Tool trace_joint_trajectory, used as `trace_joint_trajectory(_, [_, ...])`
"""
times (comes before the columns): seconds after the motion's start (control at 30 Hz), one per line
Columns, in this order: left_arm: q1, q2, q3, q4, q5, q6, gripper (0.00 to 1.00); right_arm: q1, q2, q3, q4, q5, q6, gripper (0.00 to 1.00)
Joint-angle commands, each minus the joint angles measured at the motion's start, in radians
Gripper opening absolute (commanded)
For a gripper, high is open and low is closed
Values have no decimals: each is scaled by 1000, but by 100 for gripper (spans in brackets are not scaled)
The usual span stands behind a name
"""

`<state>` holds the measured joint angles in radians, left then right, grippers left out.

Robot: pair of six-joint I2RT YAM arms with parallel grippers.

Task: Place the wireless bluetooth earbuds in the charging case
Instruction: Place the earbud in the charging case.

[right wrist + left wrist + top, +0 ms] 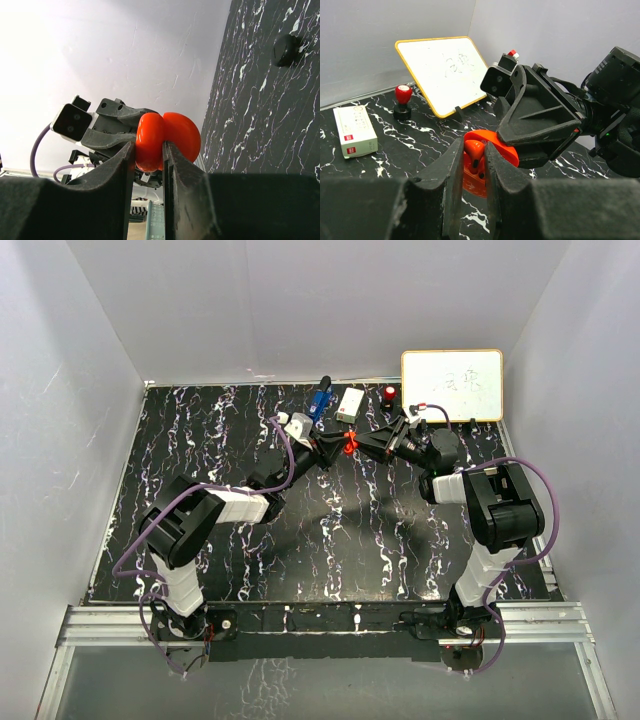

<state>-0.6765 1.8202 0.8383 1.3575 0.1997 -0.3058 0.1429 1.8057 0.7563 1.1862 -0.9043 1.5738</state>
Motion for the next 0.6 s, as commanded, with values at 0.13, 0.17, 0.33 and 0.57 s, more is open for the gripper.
trace_joint_trajectory(0.13, [-5,-40,27,-1,5,28,23,-2,-1,21,81,5,8,0])
trace_joint_trajectory(0.17, [-5,-42,27,-2,3,28,25,-2,-1,21,81,5,9,0])
trace_joint_trajectory(0.33, [-5,-47,35,-11,-2,34,34,-3,0,22,81,5,9,0])
trace_joint_trajectory(0.57, [-5,-72,22,7,-69,51,50,-2,0,20,82,6,9,0])
